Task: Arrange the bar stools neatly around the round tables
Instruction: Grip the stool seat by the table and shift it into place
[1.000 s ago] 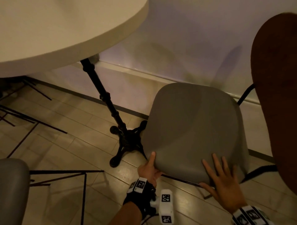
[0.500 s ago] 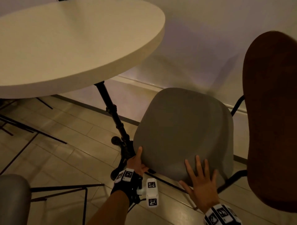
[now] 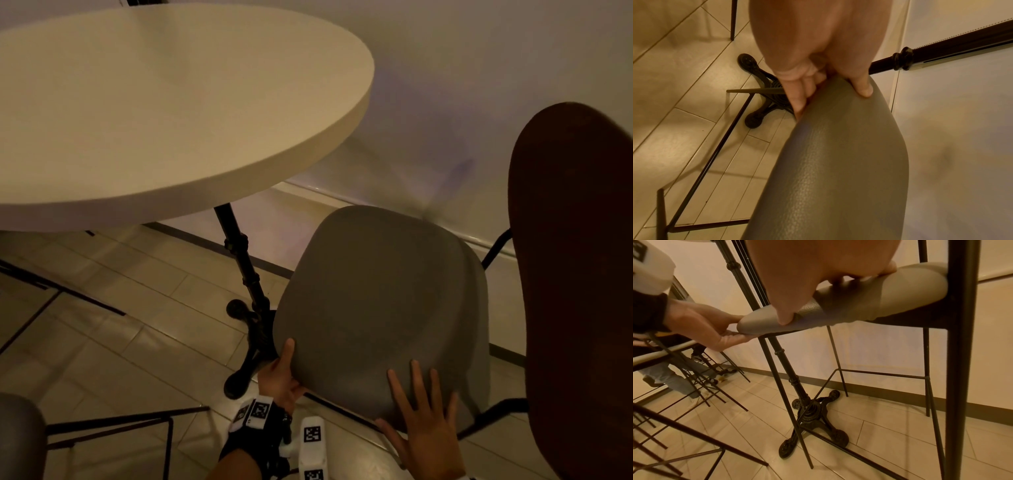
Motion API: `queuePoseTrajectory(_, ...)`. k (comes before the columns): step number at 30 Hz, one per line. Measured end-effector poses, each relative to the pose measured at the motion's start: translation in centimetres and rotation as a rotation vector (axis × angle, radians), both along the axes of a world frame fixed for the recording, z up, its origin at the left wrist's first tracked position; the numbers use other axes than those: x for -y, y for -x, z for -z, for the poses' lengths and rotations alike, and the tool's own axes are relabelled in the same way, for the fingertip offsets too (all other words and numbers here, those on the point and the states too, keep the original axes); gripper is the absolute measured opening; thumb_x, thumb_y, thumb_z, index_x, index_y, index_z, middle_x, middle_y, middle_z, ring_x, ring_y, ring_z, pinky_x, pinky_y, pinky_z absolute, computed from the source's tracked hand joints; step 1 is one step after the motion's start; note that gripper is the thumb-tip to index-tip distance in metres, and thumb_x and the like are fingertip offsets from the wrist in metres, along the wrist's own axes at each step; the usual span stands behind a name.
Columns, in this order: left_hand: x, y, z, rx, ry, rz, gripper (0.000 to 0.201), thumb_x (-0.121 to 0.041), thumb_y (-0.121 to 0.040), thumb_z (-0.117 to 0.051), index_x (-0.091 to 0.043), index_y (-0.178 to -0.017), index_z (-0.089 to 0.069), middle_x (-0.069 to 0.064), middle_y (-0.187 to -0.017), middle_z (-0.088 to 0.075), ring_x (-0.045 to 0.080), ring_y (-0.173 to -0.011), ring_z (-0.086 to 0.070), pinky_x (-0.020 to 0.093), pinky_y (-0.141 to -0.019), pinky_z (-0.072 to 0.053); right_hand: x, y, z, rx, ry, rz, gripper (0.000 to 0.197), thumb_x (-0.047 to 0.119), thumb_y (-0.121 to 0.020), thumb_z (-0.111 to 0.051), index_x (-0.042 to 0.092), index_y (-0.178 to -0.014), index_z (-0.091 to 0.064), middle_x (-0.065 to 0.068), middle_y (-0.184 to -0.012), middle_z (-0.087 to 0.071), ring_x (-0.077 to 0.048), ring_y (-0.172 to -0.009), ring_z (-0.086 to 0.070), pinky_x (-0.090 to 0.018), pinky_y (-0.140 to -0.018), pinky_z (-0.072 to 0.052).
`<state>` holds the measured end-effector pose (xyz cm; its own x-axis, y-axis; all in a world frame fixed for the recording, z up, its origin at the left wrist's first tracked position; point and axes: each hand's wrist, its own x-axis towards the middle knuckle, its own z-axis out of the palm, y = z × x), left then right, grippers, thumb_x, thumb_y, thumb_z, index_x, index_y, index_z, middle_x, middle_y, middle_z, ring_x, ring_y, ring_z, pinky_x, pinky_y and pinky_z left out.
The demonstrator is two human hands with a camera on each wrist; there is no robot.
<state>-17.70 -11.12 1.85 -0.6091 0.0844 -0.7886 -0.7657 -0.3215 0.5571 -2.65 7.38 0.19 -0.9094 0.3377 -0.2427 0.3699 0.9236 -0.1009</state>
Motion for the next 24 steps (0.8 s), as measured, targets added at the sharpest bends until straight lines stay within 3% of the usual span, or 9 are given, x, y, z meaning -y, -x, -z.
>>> queuePoseTrajectory(7, 0.2, 2.4, -0.6, 0.003, 0.060, -0.024, 0.064, -0.035, -0.086, -0.065, -0.001, -0.137, -0.046, 0.019, -0.136, -0.056, 0.036, -0.118, -0.057, 0.043, -0.088, -0.050, 0.6, 2.3, 0.0, 0.014, 0.005, -0.028, 0.074, 0.073, -0.084, -0.017, 0.028, -0.139, -0.039, -0.015, -0.148, -0.033, -0.041, -0.131, -0.026, -0.071, -0.092, -0.028)
queuePoseTrajectory(14, 0.7, 2.3, -0.5, 0.014, 0.052, -0.012, 0.064, -0.034, -0.088, -0.063, 0.000, -0.139, -0.043, 0.021, -0.138, -0.054, 0.037, -0.123, -0.054, 0.047, -0.101, -0.047, 0.7, 2.4, 0.2, -0.004, -0.008, -0.030, 0.075, 0.074, -0.083, -0.017, 0.031, -0.142, -0.034, -0.012, -0.150, -0.032, -0.039, -0.133, -0.023, -0.070, -0.095, -0.031)
queuePoseTrajectory(19, 1.0, 2.5, -0.3, 0.027, 0.051, -0.014, 0.062, -0.031, -0.088, -0.063, -0.001, -0.138, -0.043, 0.021, -0.137, -0.054, 0.034, -0.111, -0.057, 0.047, -0.096, -0.048, 0.9, 2.3, 0.3, -0.033, 0.001, -0.048, 0.075, 0.074, -0.084, -0.017, 0.030, -0.141, -0.036, -0.013, -0.149, -0.032, -0.039, -0.133, -0.023, -0.069, -0.094, -0.029)
queuePoseTrajectory(21, 1.0, 2.8, -0.2, 0.021, 0.047, -0.015, 0.063, -0.031, -0.087, -0.064, -0.001, -0.138, -0.043, 0.021, -0.138, -0.053, 0.036, -0.117, -0.056, 0.049, -0.099, -0.048, 0.8, 2.5, 0.4, -0.053, 0.008, -0.051, 0.074, 0.073, -0.084, -0.018, 0.029, -0.141, -0.036, -0.013, -0.149, -0.031, -0.039, -0.133, -0.022, -0.070, -0.095, -0.028)
queuePoseTrajectory(24, 1.1, 3.3, 0.4, 0.011, 0.046, -0.017, 0.064, -0.034, -0.085, -0.067, -0.002, -0.136, -0.046, 0.021, -0.138, -0.054, 0.040, -0.122, -0.055, 0.051, -0.094, -0.051, 0.8, 2.8, 0.4, -0.051, 0.019, -0.057, 0.075, 0.073, -0.085, -0.018, 0.028, -0.142, -0.035, -0.014, -0.150, -0.030, -0.040, -0.133, -0.021, -0.070, -0.095, -0.027)
